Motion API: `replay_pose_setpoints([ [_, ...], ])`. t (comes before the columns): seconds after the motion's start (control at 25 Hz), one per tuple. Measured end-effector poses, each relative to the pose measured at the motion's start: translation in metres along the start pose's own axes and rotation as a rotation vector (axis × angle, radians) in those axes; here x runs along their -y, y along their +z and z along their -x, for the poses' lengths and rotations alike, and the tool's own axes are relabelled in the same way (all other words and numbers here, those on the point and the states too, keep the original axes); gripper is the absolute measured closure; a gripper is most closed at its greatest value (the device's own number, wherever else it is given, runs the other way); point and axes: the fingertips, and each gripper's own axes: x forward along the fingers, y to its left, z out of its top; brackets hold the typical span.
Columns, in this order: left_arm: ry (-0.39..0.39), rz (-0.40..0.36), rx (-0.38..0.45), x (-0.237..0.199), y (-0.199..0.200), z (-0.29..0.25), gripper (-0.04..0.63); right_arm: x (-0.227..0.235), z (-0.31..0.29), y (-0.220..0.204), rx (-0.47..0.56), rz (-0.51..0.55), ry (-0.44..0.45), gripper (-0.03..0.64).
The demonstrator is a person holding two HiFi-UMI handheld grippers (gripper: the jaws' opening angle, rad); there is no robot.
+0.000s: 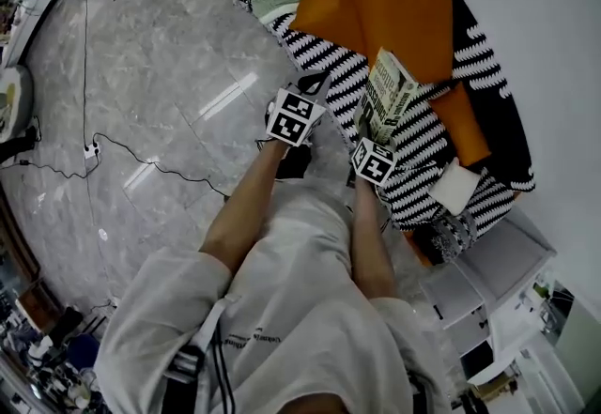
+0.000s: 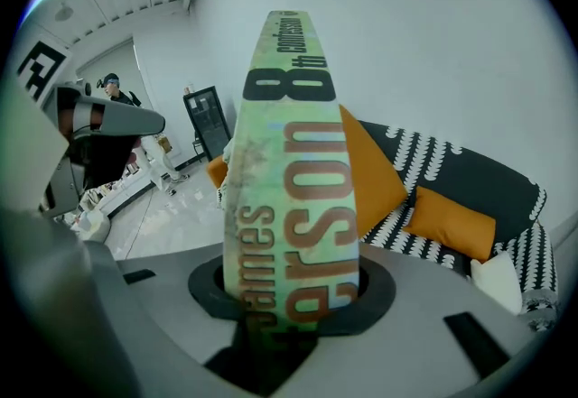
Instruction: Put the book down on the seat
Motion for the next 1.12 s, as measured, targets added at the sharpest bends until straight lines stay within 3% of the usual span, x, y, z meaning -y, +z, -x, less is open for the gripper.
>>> replay_pose_setpoints([
  [0.2,-0.015,0.076,-0.003,-0.032,-0.002,-0.026,0.588,-0.017,-0.041,0.004,-0.054,-0.091,0.091,0.459],
  [0.52,-0.062,0.054,-0.084,-0.043,-0.023,-0.06,0.588,-0.03,-0.078,-0.007,-0.134,-0.196,0.188,0.46],
  [0.92,-0.089,0.016,-0.215,-0.047,-0.119,-0.105,0.588,-0.027,-0.134,-0.063,-0.22,-0.279,0.291,0.46],
  [1.12,-0.097,-0.001,-0.275,-0.058,-0.164,-0.118,0.588,-0.035,-0.153,-0.094,-0.264,-0.389,0.378,0.46],
])
